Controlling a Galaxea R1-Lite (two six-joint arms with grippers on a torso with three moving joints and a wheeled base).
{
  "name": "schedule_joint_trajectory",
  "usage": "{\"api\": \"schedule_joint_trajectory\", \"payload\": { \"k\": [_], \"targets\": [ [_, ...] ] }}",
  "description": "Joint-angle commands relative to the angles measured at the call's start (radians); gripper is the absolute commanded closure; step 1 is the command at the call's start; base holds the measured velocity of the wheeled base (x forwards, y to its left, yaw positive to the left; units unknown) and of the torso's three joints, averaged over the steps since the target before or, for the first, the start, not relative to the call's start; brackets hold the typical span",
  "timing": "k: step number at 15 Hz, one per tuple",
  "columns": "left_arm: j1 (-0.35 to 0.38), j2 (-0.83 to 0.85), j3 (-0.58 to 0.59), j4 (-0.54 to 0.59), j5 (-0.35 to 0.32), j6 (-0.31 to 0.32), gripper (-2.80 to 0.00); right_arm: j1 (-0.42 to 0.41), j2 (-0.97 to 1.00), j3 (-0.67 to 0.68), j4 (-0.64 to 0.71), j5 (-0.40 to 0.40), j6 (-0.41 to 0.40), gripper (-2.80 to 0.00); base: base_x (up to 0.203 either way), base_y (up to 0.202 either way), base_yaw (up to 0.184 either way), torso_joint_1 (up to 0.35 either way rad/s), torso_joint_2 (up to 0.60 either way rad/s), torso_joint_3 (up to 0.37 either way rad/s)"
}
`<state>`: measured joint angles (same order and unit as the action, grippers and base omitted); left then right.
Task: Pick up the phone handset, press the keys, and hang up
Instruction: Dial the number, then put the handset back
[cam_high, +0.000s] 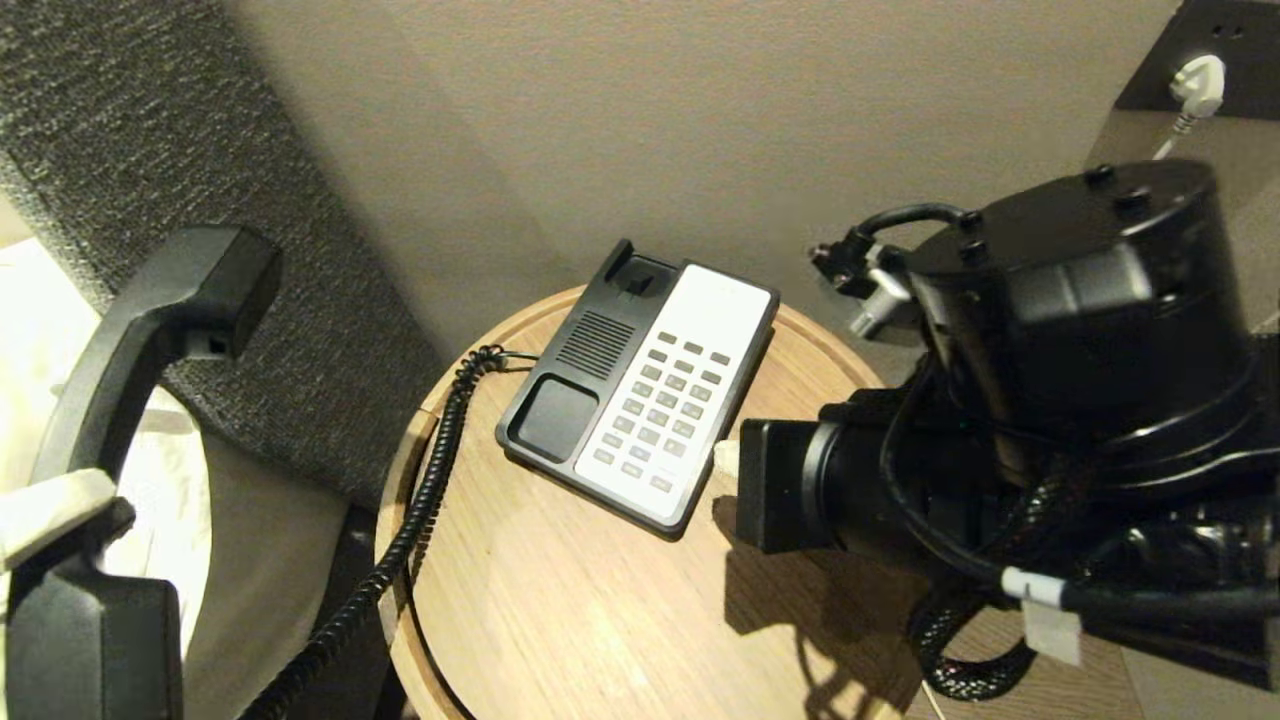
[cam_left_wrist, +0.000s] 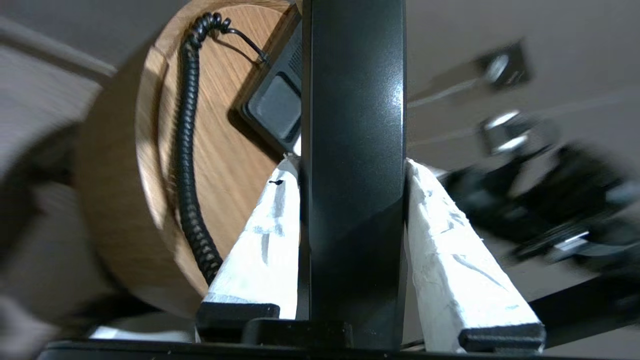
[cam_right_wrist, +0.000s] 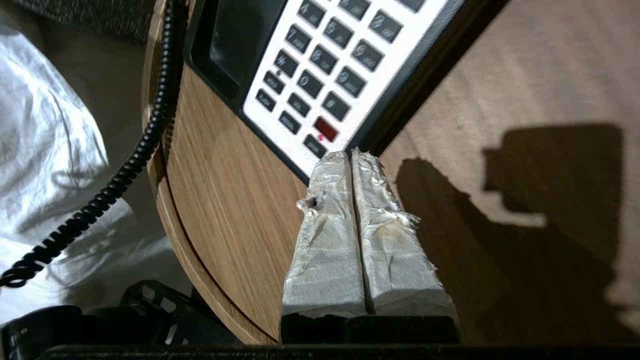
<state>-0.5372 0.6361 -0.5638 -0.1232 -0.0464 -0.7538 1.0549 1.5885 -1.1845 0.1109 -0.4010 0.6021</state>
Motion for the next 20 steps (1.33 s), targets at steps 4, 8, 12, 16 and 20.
{"api": "schedule_joint_trajectory", "payload": {
  "k": [4,8,12,16,20],
  "targets": [
    [-0.001,0.131,-0.055,-0.003,-0.016,0.212,0.00,-0.004,-0.162,0.012,0.061,-0.029,0.001,0.00,0.000,0.000,0.000,0.000,0.00,0.000],
    [-0.006,0.327,-0.188,-0.001,-0.021,0.356,0.00,-0.005,-0.227,0.081,0.055,-0.057,-0.001,0.00,0.000,0.000,0.000,0.000,0.00,0.000],
    [-0.085,0.553,-0.300,-0.004,-0.008,0.609,0.00,-0.014,-0.241,0.086,0.052,-0.092,-0.002,0.00,0.000,0.000,0.000,0.000,0.00,0.000],
    [-0.209,0.727,-0.402,-0.004,0.097,0.734,0.00,-0.125,-0.281,0.100,0.064,-0.108,-0.002,0.00,0.000,0.000,0.000,0.000,0.00,0.000],
    [-0.234,0.852,-0.515,0.011,0.221,0.764,0.00,-0.150,-0.327,0.118,0.082,-0.108,-0.001,0.00,0.000,0.000,0.000,0.000,0.00,0.000]
  ]
}}
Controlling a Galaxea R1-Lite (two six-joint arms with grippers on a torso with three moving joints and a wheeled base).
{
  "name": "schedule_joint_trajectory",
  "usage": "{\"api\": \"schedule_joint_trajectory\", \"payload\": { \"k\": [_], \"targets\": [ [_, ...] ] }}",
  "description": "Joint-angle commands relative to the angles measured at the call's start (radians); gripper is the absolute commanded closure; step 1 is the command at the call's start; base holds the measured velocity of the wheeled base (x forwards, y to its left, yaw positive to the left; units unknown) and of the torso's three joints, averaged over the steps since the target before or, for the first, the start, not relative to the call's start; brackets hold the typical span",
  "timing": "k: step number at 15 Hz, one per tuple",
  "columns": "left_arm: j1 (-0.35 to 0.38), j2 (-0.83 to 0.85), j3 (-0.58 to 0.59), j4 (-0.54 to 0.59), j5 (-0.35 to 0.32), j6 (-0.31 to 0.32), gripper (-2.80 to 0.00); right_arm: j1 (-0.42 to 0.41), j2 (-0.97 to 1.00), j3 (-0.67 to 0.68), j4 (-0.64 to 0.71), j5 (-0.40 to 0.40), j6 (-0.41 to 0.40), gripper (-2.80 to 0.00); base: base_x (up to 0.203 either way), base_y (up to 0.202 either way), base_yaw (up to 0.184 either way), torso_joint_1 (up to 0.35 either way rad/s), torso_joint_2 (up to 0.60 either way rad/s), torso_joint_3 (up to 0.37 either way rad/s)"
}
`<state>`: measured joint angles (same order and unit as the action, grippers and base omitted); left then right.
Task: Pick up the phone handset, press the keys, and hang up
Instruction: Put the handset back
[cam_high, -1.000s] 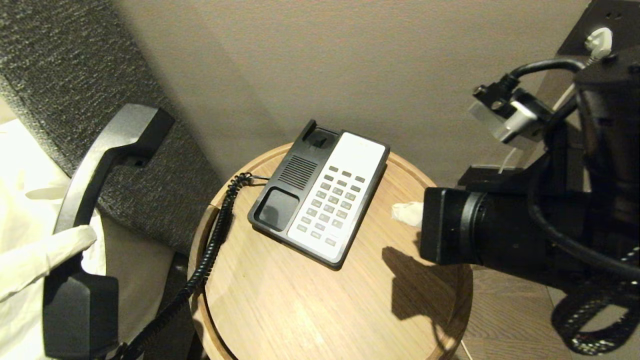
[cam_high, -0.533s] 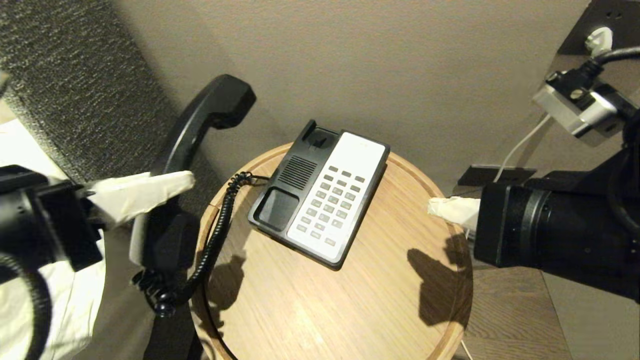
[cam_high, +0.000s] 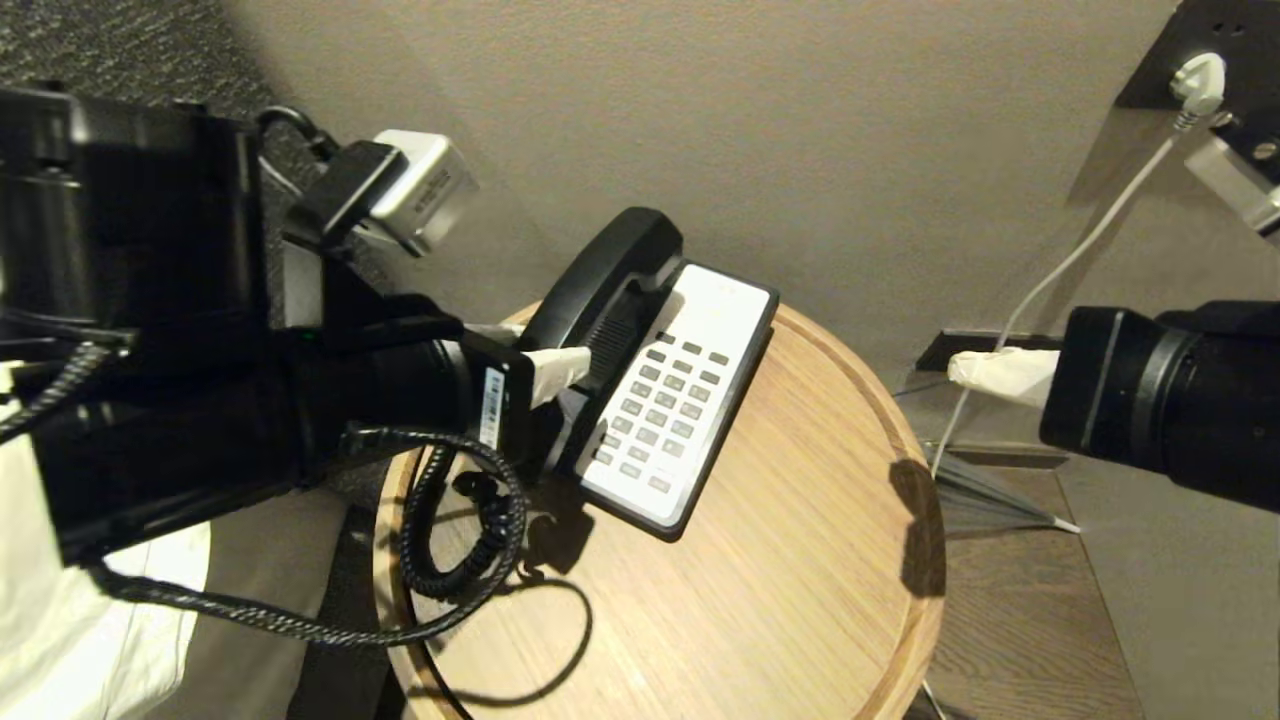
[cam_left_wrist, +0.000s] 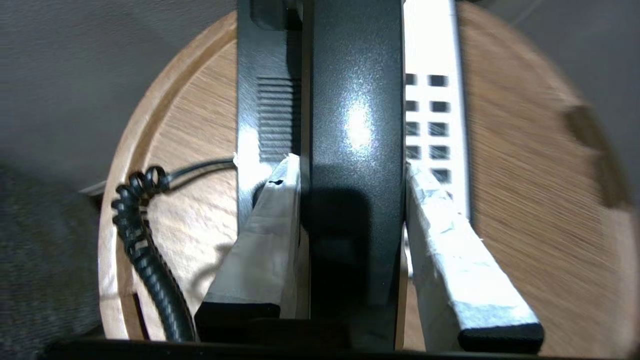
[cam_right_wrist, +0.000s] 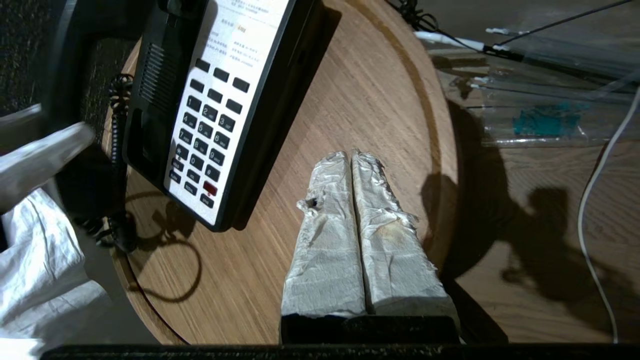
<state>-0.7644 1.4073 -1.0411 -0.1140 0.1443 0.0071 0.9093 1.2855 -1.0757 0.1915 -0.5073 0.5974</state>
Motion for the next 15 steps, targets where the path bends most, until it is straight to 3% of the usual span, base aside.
{"api": "schedule_joint_trajectory", "payload": {
  "k": [1,8,15],
  "targets": [
    [-0.004,0.093,-0.045,0.008,0.049,0.006,0.00,-0.004,-0.034,0.013,0.001,-0.002,0.004,0.00,0.000,0.000,0.000,0.000,0.00,0.000],
    [0.036,0.155,-0.117,0.013,0.081,0.025,0.00,-0.004,-0.069,0.050,-0.004,0.001,0.005,0.00,0.000,0.000,0.000,0.000,0.00,0.000],
    [0.036,0.156,-0.081,0.010,0.081,0.025,0.00,-0.004,-0.064,0.050,-0.007,0.003,0.007,0.00,0.000,0.000,0.000,0.000,0.00,0.000]
  ]
}}
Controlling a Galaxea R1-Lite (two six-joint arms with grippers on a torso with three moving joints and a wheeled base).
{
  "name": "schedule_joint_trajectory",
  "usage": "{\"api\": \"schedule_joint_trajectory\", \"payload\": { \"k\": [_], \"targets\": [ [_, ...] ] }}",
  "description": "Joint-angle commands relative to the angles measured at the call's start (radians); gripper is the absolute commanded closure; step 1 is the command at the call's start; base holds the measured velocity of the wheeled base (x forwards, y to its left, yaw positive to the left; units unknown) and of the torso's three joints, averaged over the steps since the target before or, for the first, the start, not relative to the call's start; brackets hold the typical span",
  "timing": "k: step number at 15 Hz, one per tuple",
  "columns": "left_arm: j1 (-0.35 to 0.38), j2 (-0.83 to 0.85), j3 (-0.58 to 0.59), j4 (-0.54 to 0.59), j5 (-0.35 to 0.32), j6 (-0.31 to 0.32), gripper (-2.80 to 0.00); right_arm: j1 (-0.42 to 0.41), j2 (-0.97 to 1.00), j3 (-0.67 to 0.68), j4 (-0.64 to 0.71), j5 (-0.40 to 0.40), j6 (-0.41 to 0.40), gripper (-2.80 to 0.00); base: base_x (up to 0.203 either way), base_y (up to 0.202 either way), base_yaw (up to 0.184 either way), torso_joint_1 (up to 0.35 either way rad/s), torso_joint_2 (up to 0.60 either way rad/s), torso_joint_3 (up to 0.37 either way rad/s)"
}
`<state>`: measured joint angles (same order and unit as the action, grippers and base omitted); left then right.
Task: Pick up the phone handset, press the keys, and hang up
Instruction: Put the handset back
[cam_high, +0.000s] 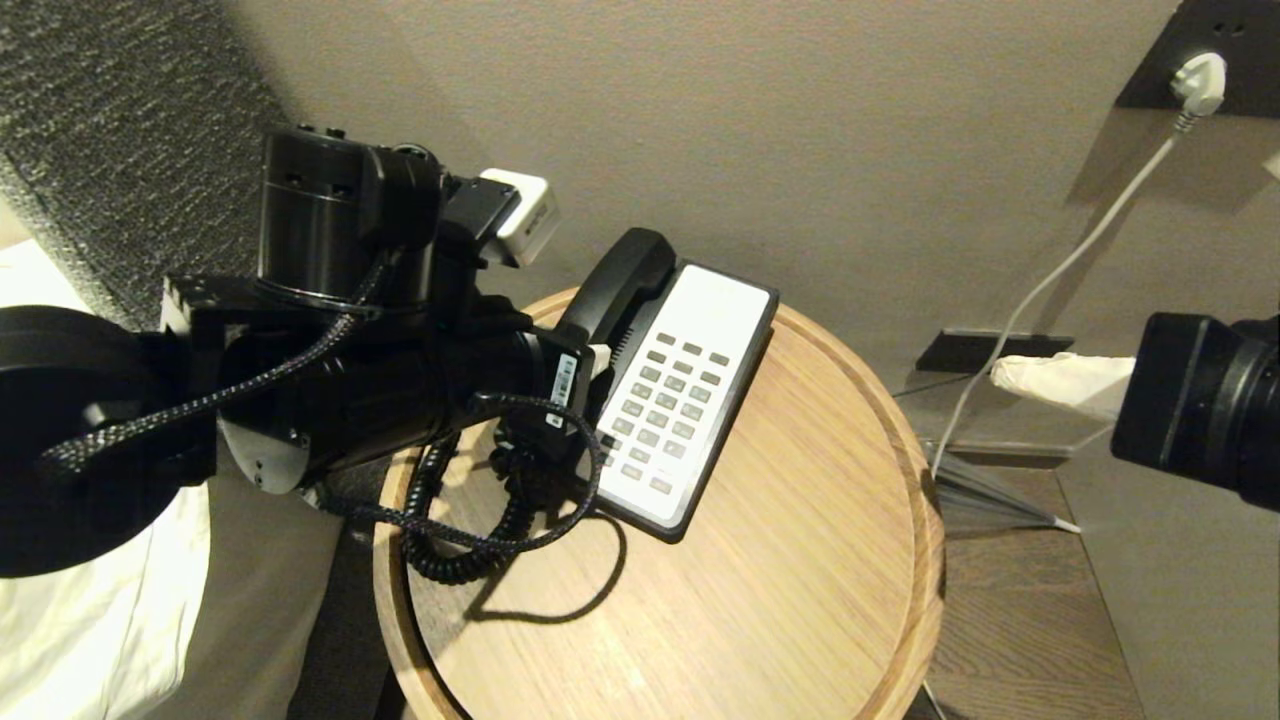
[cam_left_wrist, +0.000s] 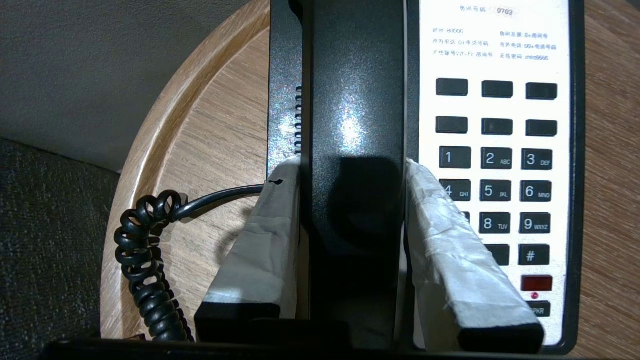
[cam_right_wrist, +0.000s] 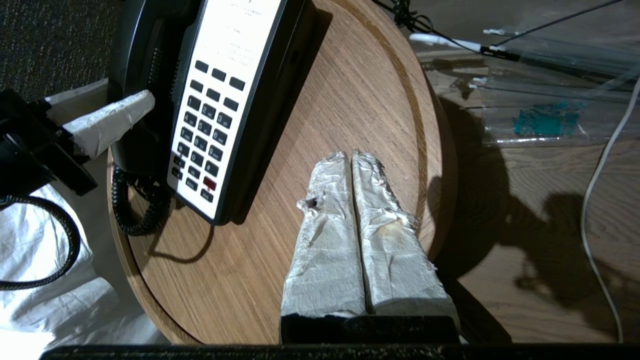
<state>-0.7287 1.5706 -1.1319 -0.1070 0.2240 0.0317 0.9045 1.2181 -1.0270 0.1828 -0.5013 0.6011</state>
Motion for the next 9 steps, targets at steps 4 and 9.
{"api": "schedule_joint_trajectory", "payload": {
  "k": [4,9],
  "targets": [
    [0.000,-0.009,0.047,-0.003,0.001,-0.001,0.00,0.001,0.003,-0.001,0.001,-0.002,0.003,0.00,0.000,0.000,0.000,0.000,0.00,0.000],
    [0.010,0.000,0.043,-0.005,0.003,-0.004,0.00,0.001,0.006,-0.003,0.000,0.000,0.003,0.00,0.000,0.000,0.000,0.000,0.00,0.000]
  ]
}}
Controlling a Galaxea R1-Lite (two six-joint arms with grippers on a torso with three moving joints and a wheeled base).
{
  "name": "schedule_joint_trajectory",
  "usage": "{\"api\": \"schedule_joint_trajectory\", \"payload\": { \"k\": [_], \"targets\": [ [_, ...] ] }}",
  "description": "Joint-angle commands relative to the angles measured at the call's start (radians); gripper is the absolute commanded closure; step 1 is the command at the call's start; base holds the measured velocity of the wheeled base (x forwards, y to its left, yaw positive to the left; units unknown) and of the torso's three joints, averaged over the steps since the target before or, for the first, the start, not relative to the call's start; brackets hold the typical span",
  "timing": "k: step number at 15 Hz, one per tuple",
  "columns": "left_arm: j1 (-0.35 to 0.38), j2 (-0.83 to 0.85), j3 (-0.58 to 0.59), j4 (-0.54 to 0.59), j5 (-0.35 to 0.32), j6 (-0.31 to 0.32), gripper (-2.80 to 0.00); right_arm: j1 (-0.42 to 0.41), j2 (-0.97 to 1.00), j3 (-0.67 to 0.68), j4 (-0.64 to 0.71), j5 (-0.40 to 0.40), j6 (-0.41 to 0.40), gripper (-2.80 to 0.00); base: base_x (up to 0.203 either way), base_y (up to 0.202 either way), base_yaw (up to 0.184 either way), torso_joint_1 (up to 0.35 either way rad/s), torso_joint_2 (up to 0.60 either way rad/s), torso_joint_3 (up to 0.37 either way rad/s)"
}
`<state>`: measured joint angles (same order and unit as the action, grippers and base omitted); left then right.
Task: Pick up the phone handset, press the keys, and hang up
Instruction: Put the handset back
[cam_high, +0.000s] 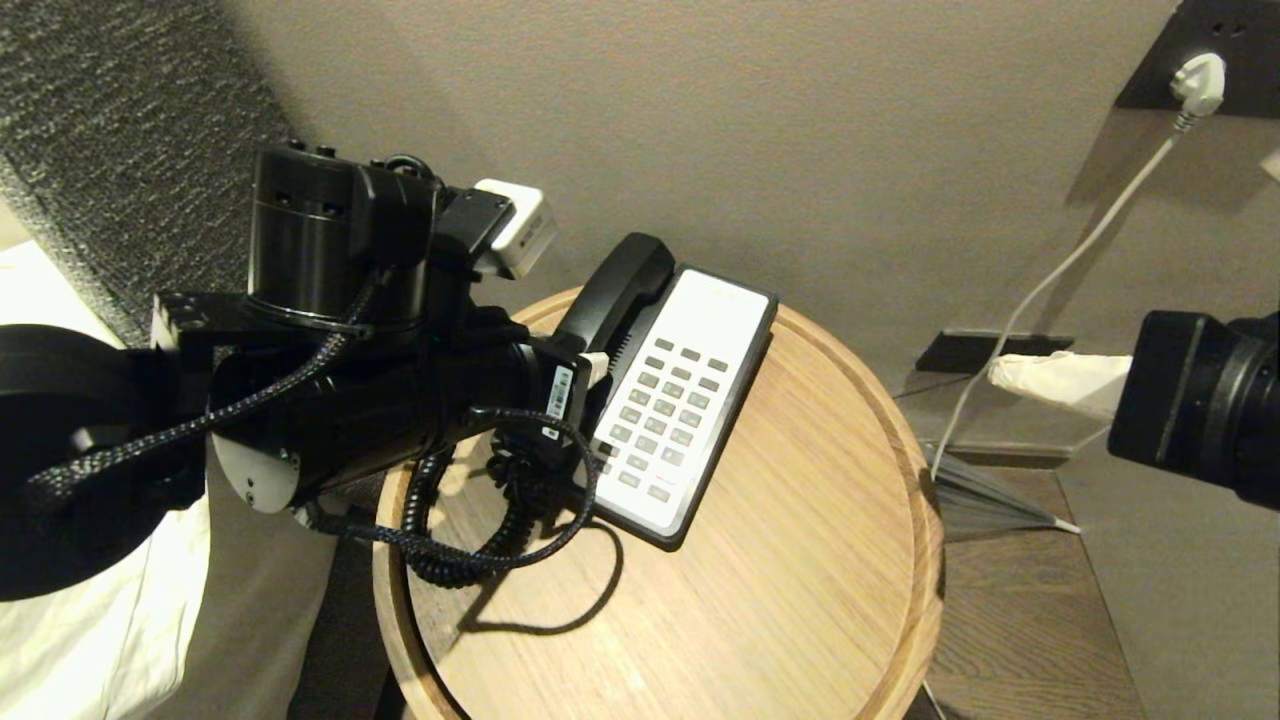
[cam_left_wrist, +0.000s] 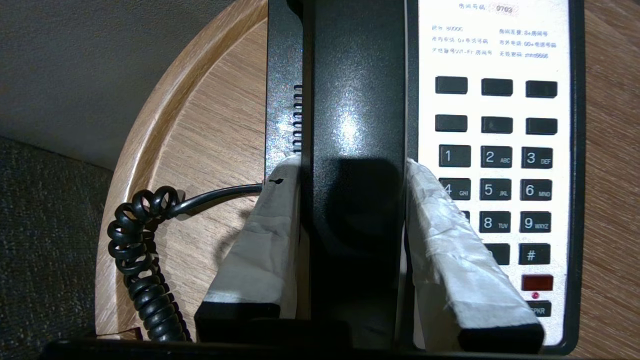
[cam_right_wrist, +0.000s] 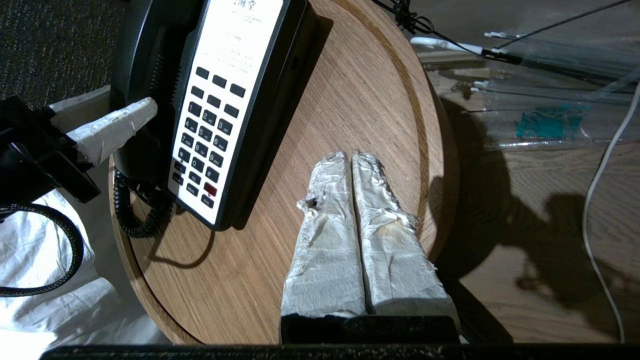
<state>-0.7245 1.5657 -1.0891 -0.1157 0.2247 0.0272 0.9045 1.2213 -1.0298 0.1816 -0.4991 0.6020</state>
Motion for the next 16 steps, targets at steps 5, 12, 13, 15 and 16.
{"api": "schedule_joint_trajectory", "payload": {
  "k": [5,12,13,15,16],
  "targets": [
    [0.008,0.010,-0.006,-0.015,0.002,-0.004,-2.80,0.001,0.004,0.004,0.001,-0.001,0.004,0.00,0.000,0.000,0.000,0.000,0.00,0.000],
    [0.011,-0.068,-0.025,-0.015,0.002,-0.006,-2.80,0.001,-0.005,0.023,0.003,-0.001,0.005,0.00,0.000,0.000,0.000,0.000,0.00,0.000],
    [0.011,-0.093,-0.018,-0.015,0.002,-0.009,-2.80,0.001,-0.006,0.032,0.001,-0.001,0.006,0.00,0.000,0.000,0.000,0.000,0.00,0.000],
    [0.011,-0.142,0.014,-0.016,0.000,-0.037,-2.80,0.001,-0.015,0.061,-0.001,-0.004,0.007,0.00,0.000,0.000,0.000,0.000,0.00,0.000],
    [0.011,-0.171,0.029,-0.015,-0.003,-0.049,0.00,0.001,-0.020,0.073,-0.002,-0.006,0.007,0.00,0.000,0.000,0.000,0.000,0.00,0.000]
  ]
}}
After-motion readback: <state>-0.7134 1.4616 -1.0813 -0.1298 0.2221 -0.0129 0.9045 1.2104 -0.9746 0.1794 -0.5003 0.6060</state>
